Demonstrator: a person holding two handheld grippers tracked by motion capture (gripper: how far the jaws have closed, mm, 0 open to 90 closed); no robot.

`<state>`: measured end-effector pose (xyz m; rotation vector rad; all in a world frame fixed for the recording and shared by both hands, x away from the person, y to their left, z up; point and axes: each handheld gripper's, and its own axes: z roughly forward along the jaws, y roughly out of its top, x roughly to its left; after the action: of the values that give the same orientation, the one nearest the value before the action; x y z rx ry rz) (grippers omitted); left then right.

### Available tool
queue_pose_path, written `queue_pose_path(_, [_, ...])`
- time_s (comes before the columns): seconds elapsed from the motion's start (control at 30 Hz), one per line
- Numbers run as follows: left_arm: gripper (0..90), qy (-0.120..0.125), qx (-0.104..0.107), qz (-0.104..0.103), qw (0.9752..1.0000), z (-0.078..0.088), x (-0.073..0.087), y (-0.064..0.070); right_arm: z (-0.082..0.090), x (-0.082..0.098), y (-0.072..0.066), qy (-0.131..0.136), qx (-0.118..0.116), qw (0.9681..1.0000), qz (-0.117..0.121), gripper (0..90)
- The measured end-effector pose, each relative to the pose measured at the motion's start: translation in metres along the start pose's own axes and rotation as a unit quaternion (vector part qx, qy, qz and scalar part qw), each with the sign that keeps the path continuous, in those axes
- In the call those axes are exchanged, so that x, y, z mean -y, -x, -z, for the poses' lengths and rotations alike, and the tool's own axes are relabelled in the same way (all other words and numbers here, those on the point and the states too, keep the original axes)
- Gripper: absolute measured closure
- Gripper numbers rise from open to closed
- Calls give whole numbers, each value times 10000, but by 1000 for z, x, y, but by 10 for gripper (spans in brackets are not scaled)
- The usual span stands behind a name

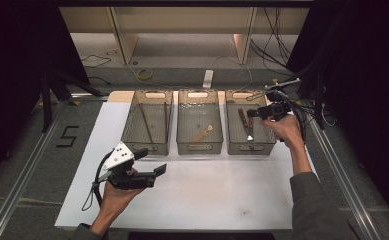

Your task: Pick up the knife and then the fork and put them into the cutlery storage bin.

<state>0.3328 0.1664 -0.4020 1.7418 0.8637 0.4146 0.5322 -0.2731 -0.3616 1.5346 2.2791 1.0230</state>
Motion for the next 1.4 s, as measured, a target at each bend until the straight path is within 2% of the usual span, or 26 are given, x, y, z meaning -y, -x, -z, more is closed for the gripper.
queue_pose_path(0.47, [157,6,4,-4,10000,0,0,0,32,17,-32,520,-166,9979,343,346])
queue_pose_path(0.57, [157,-5,4,-1,10000,0,0,0,36,25,-39,691,-156,9970,310,339])
queue_pose_path(0.67, [157,-11,3,1,10000,0,0,0,35,36,-48,780,-110,9960,419,328])
queue_pose_path(0.83, [157,-14,3,13,10000,0,1,-1,39,54,-58,1026,-277,9935,413,320])
queue_pose_path(0.93, [157,-11,1,9,10000,0,1,0,40,60,-66,1042,-220,9927,566,305])
queue_pose_path(1.4, [157,25,-25,84,10000,3,2,-2,47,92,-88,1401,-784,9854,562,294])
